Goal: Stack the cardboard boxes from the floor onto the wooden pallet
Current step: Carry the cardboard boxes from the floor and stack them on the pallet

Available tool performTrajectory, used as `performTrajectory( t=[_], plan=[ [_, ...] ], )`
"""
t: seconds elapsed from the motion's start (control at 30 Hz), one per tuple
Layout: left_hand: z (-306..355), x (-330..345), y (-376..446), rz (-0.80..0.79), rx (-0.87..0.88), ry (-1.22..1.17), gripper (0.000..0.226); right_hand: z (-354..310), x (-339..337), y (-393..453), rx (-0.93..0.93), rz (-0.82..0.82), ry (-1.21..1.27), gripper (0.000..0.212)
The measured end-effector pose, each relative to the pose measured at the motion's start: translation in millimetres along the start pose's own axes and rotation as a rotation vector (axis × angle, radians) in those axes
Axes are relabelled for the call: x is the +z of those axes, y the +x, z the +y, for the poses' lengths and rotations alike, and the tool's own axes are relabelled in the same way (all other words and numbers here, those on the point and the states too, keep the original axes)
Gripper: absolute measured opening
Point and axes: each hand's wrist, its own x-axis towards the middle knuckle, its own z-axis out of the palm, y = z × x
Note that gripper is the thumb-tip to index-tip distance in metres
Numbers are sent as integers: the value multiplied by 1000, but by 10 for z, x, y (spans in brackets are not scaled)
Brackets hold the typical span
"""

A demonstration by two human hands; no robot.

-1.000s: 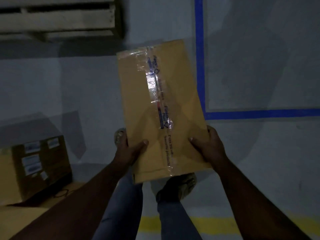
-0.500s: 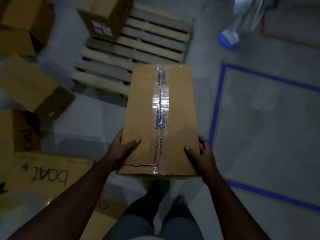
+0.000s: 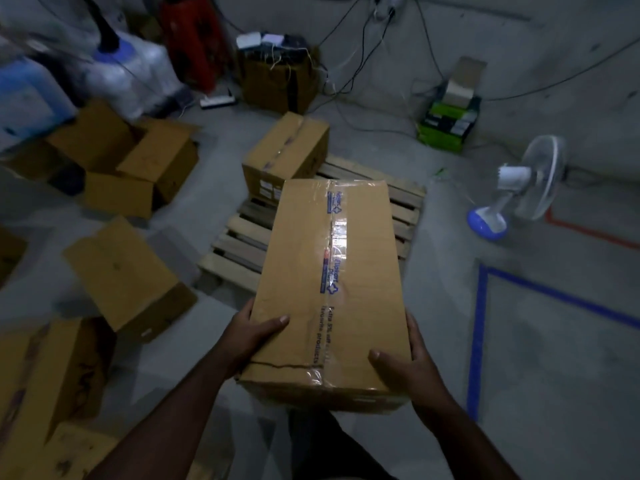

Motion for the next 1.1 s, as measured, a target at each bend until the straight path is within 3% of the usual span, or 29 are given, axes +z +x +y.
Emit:
performTrajectory(
  t=[0.3,0.5,0.7,0.9,1.1],
  plan=[
    [1035,-619,2180,-80,45,58,49,-450,680,1937,20,147,66,110],
    [1601,-976,3260,-138,48,84,75,-1035,913,2894,39,195,66,106],
    [2165,-1304,4562,-529,-42,163,101,-1402,1187,3892,54,274,74,103],
    [2377,-1498,5805,-593,-71,242,106,-1490,1465,4929,82,307,114,89],
    [2298,-1335,7101,-622,-94,288,122,-1345,1325,6018,117,315,131,94]
  ],
)
